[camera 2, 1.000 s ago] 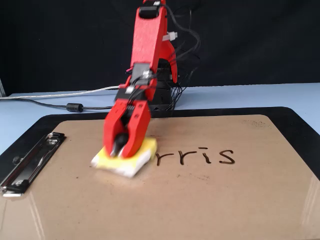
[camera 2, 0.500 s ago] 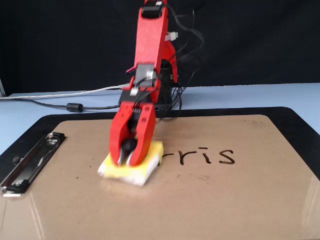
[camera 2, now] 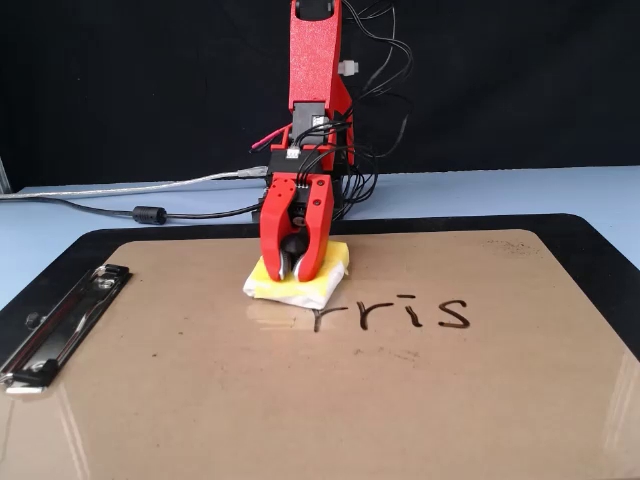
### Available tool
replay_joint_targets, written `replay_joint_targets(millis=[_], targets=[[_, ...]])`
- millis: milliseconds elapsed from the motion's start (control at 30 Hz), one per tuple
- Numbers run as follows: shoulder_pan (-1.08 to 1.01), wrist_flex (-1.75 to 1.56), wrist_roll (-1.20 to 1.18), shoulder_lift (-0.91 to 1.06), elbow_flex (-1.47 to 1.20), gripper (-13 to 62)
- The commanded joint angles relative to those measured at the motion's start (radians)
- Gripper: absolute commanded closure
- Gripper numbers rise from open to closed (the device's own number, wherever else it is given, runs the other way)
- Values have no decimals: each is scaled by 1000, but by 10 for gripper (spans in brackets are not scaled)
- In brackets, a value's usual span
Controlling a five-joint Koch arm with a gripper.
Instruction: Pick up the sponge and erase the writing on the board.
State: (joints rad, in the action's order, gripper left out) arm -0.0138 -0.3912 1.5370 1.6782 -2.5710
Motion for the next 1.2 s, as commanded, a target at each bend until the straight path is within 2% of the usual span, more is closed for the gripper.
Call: replay_joint_targets(millis=[0,133,233,300,533,600,667,833,933,1033,1167], targets=[[26,-26,29,-104,127,574],[34,-28,54,-382,408,574],[57,-28,63,-420,446,574],[66,-26,63,-359,374,574],[89,-20,63,91,-41,575],[107,-20,64,98,-44,575],[130,-28,66,21,2,574],[143,-28,98,-314,351,575],[141,-26,107,-414,446,574],[141,-26,107,-344,368,574],[150,-23,106,-61,81,574]])
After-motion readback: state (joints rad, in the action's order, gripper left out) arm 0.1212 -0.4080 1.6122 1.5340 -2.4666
